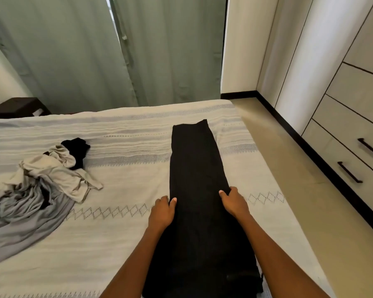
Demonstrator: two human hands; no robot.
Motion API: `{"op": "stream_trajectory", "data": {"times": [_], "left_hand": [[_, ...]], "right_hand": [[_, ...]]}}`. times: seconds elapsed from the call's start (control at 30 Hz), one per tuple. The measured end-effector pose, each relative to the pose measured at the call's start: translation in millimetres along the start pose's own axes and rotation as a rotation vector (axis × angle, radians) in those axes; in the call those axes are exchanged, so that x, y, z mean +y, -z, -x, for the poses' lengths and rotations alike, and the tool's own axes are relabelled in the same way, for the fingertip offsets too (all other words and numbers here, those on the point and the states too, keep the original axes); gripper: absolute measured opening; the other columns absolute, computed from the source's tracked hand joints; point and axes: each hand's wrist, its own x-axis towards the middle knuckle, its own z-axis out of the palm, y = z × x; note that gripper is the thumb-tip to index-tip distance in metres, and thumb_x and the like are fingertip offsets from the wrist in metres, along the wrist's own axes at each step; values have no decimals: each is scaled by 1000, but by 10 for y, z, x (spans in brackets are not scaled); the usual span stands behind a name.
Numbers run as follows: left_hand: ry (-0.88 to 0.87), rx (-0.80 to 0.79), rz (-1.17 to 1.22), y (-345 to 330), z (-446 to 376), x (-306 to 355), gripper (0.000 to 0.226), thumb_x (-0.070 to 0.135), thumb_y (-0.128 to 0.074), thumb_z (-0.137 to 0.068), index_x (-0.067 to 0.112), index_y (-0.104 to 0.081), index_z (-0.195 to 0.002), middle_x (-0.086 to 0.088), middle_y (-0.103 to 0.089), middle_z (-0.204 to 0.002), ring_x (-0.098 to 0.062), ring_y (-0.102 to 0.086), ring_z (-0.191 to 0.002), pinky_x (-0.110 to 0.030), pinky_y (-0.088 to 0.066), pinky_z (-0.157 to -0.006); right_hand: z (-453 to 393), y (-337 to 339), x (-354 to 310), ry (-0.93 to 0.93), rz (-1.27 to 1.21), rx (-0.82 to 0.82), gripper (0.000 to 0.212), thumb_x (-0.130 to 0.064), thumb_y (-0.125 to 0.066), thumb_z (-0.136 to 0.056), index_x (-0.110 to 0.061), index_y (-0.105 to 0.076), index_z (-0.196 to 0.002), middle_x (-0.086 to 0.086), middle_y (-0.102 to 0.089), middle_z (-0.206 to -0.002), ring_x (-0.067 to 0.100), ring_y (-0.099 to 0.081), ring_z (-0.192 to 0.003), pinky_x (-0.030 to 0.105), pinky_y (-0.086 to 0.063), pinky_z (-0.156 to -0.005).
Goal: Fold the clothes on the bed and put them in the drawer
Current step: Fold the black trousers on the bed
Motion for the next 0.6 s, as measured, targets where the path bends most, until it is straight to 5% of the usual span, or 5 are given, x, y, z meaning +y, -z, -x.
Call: {"op": "stream_trajectory", "data": {"times": [0.1,0.4,0.6], "left_hand": [[35,8,-36,-18,-453,258,59,58,-32,-101,9,-54,-124,-12,-58,-124,-30,-60,-110,-43,-50,-93],[-1,67,335,22,-1941,690,46,38,-48,-102,19,-44,-143,-6,-54,-142,-29,-53,-129,-43,-43,-107],[61,-18,573,188,-2728,1020,45,25,-53,-102,24,-43,-145,-4,-48,-148,-26,-50,-132,-42,-43,-109]], "right_hand": [[-426,-37,-307,-12,-10,0,61,-43,-45,-104,-10,-30,-153,15,-43,-153,35,-46,-137,45,-38,-112],[-1985,-58,-1182,95,3,68,51,-38,-56,-100,-20,-39,-144,13,-47,-146,32,-51,-131,44,-42,-105],[-2779,-19,-1514,84,125,17,64,-45,-58,-97,-18,-35,-150,14,-40,-149,33,-47,-132,45,-41,-106]]}}
